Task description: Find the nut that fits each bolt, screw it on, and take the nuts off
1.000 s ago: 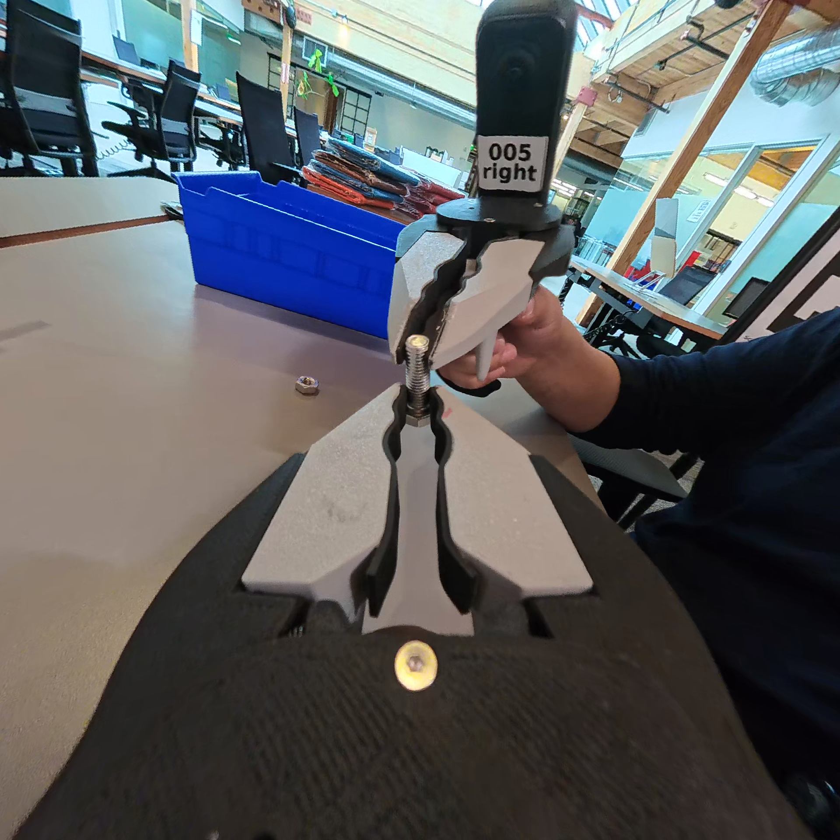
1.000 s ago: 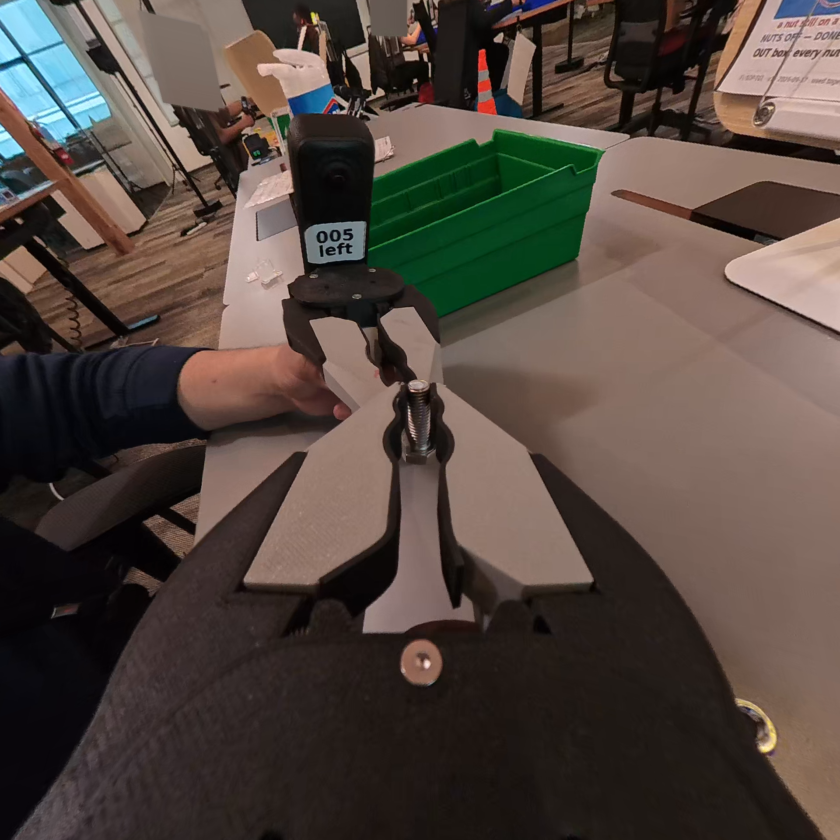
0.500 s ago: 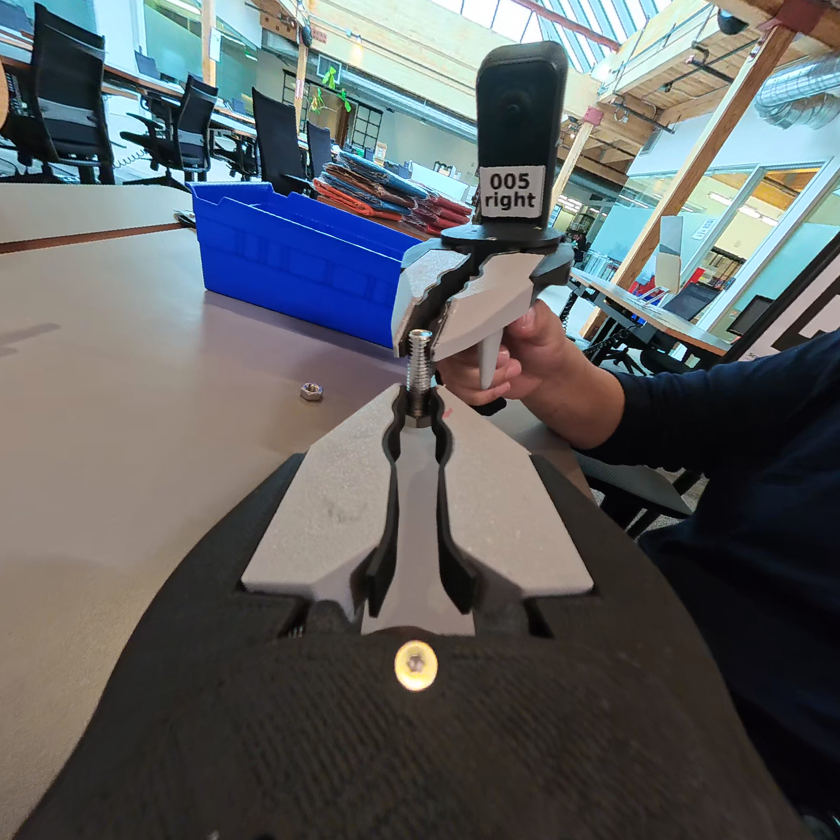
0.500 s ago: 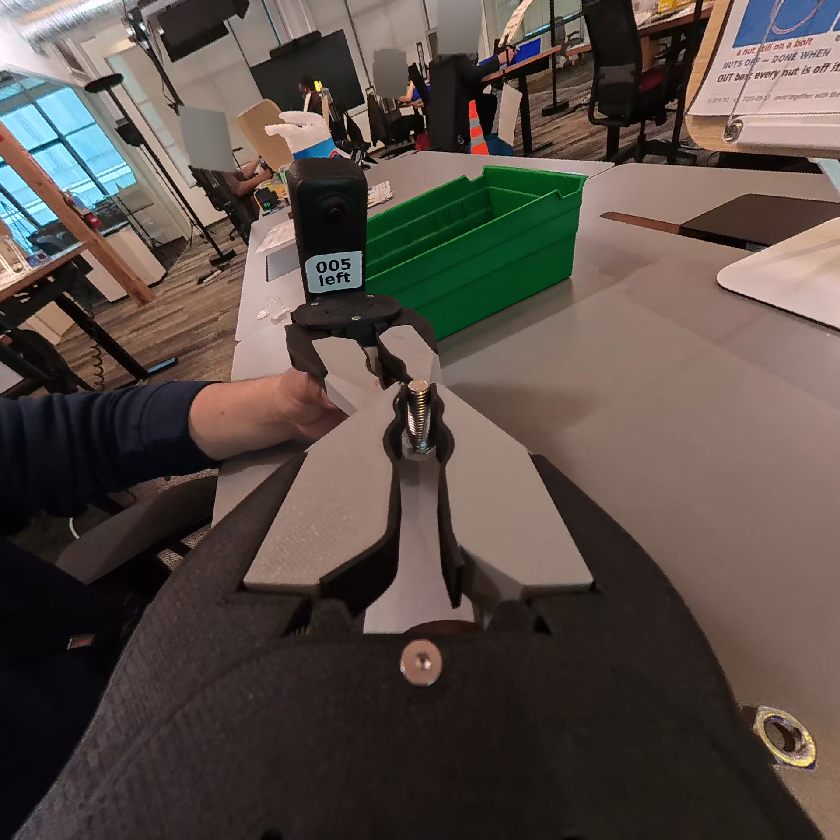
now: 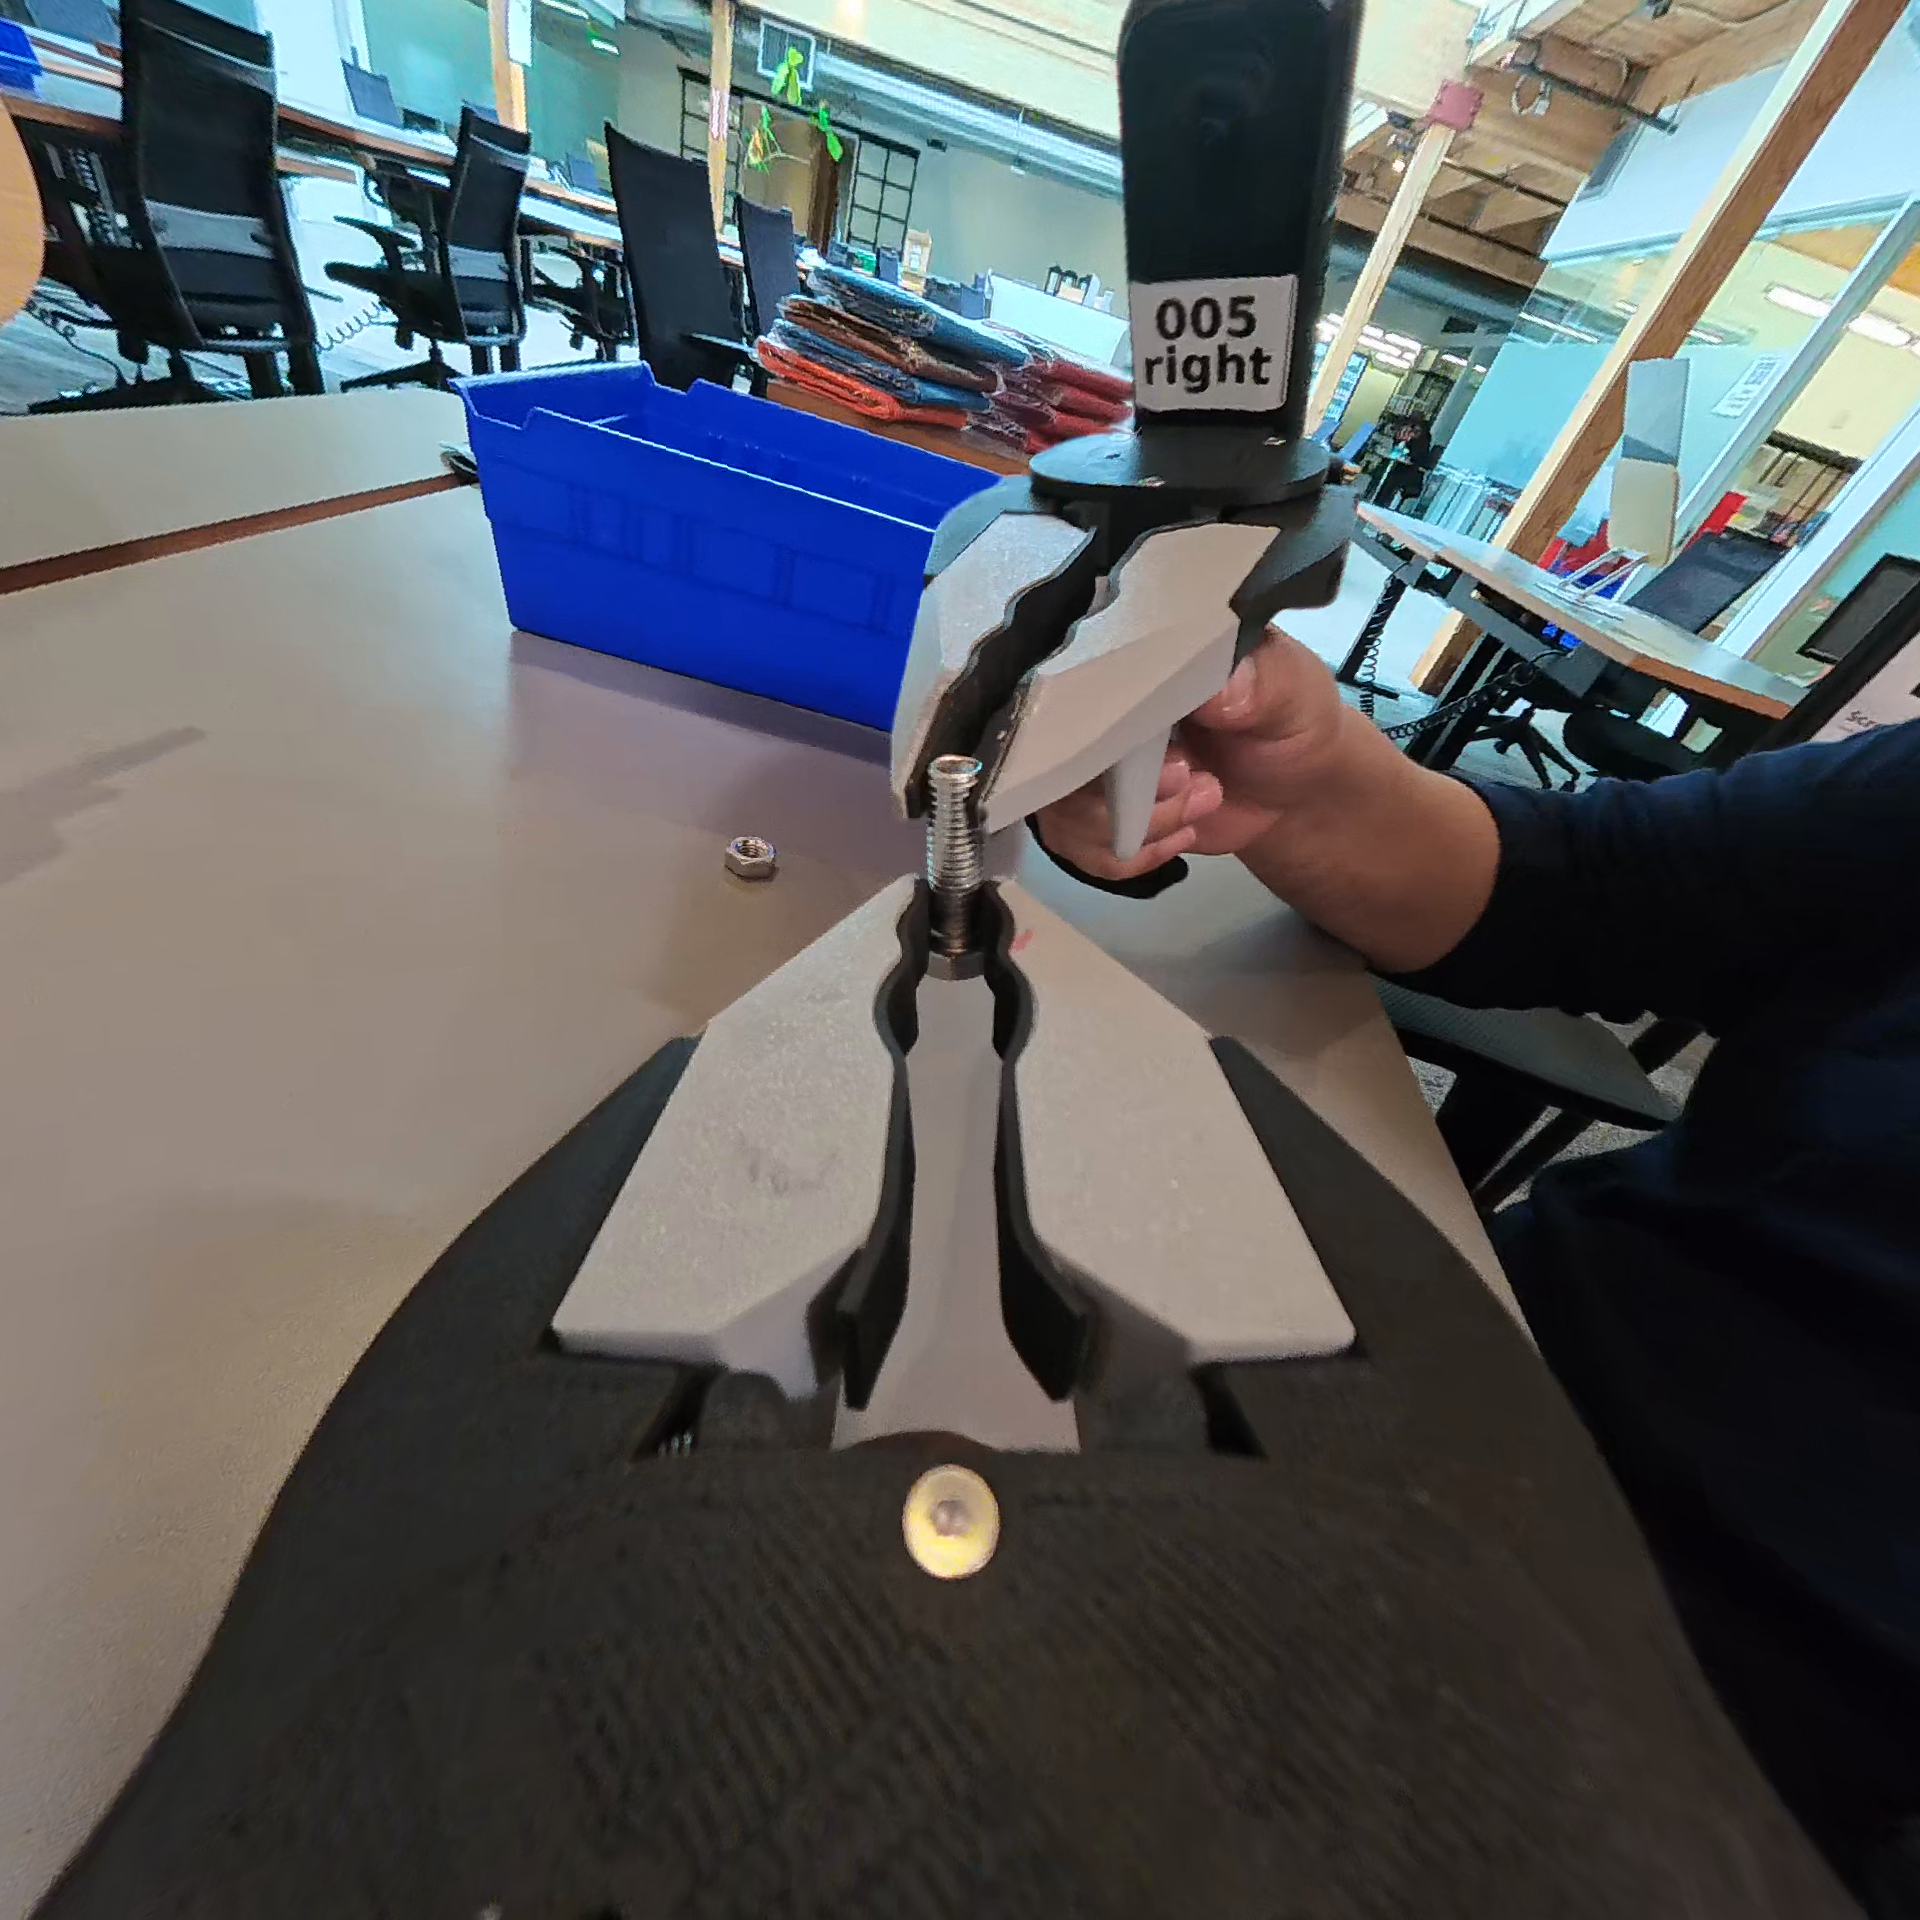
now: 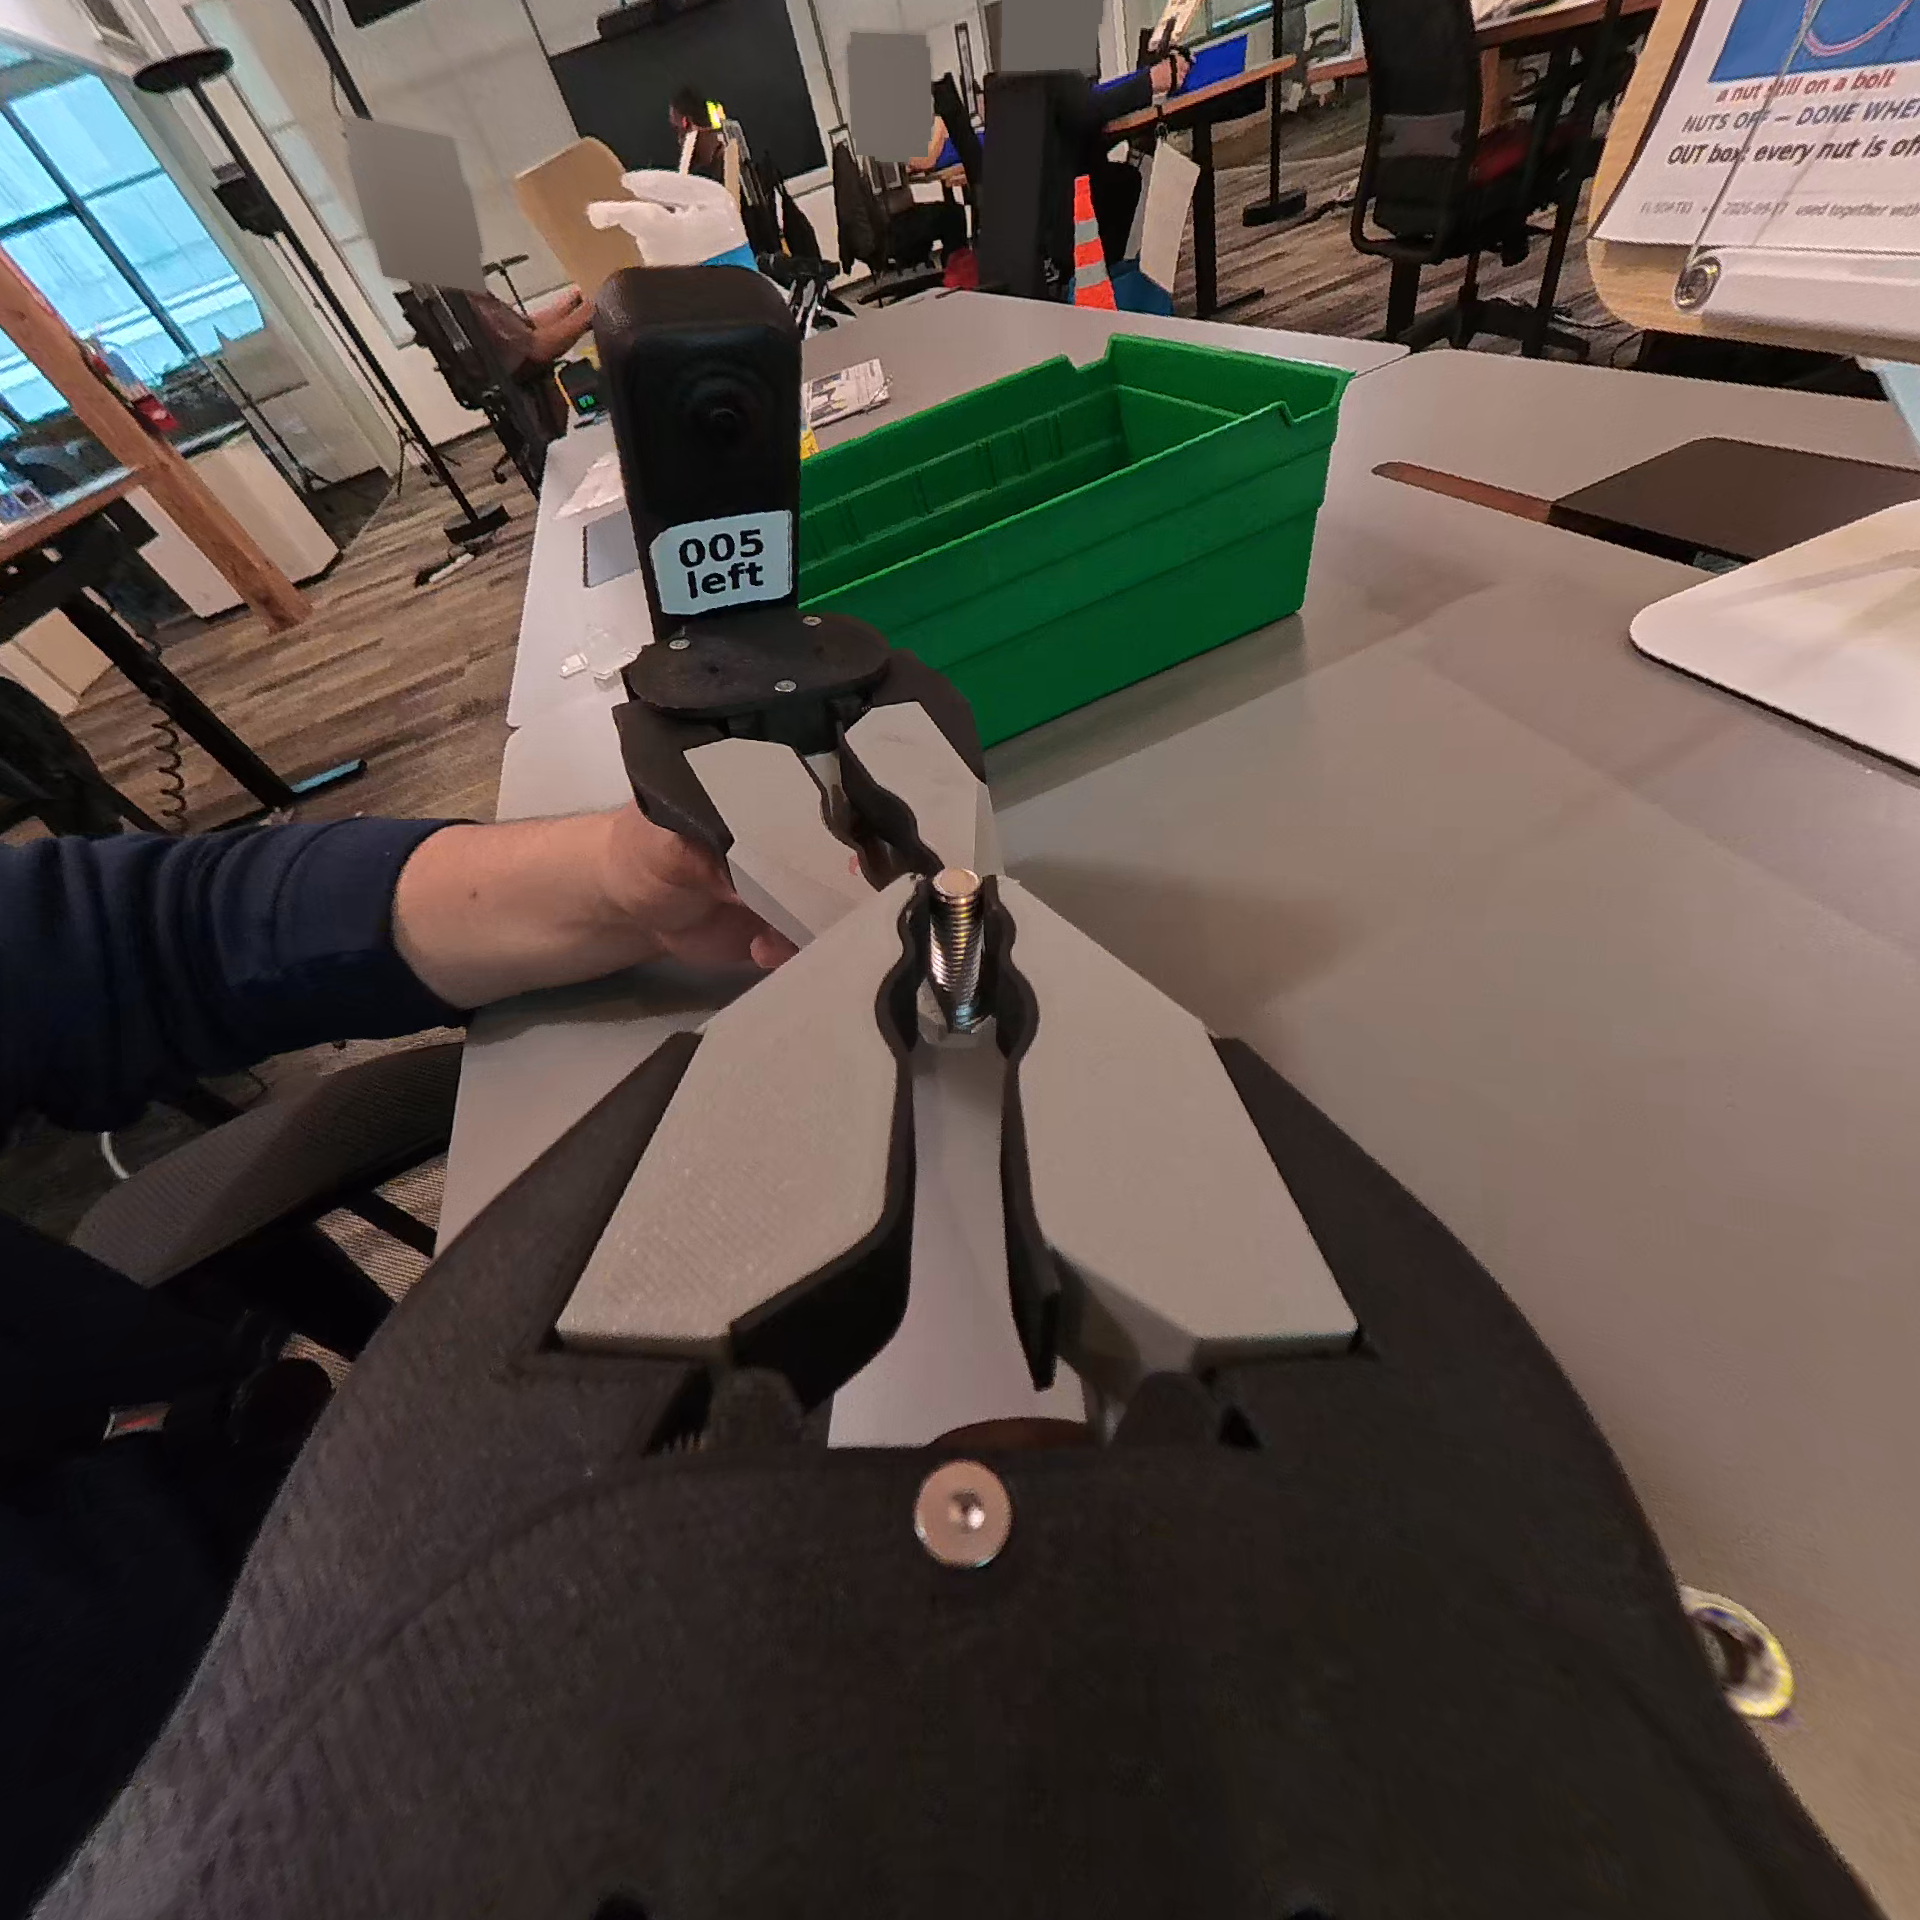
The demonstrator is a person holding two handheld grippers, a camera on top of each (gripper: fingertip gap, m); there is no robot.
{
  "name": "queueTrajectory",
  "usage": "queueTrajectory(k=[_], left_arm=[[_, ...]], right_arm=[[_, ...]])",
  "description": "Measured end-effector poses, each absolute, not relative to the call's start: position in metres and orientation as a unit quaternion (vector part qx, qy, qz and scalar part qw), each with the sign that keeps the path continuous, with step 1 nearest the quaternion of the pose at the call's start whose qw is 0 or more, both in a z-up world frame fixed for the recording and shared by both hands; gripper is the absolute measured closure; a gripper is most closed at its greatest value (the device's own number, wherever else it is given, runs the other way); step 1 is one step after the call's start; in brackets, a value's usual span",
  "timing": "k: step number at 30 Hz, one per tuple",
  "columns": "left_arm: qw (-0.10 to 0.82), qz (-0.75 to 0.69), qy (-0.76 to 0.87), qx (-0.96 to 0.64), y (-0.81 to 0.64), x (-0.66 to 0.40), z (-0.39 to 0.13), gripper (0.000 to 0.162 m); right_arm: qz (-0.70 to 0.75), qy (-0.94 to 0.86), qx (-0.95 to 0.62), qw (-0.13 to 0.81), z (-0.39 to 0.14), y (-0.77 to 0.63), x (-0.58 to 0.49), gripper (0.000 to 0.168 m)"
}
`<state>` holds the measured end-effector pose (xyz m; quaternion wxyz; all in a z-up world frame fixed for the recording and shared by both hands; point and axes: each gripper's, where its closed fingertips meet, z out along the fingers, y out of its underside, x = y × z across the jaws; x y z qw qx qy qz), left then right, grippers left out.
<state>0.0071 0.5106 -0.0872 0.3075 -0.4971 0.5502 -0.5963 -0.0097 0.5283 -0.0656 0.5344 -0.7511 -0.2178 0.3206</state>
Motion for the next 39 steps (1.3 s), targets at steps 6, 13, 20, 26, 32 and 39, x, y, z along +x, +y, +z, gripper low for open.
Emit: queueTrajectory(k=[6,13,20,26,32,39], left_arm=[[0.319,-0.6,0.553,-0.482,0.511,0.004,-0.084,0.155],[0.329,-0.605,0.56,-0.46,0.507,0.003,-0.079,0.155],[0.316,-0.595,0.572,-0.468,0.504,0.006,-0.089,0.155],[0.315,-0.597,0.567,-0.472,0.505,0.007,-0.088,0.155],[0.317,-0.598,0.566,-0.47,0.505,0.005,-0.085,0.155],[0.32,-0.595,0.564,-0.475,0.509,0.005,-0.087,0.155]], right_arm=[[0.222,-0.22,-0.767,0.561,-0.055,0.524,0.043,0.152],[0.075,-0.187,-0.892,0.405,-0.149,0.511,0.132,0.146],[0.032,-0.16,-0.905,0.393,-0.175,0.519,0.144,0.146],[0.035,-0.103,-0.915,0.388,-0.182,0.527,0.143,0.127],[0.006,-0.114,-0.917,0.382,-0.186,0.532,0.144,0.153],[0.032,-0.135,-0.904,0.404,-0.175,0.53,0.133,0.154]])
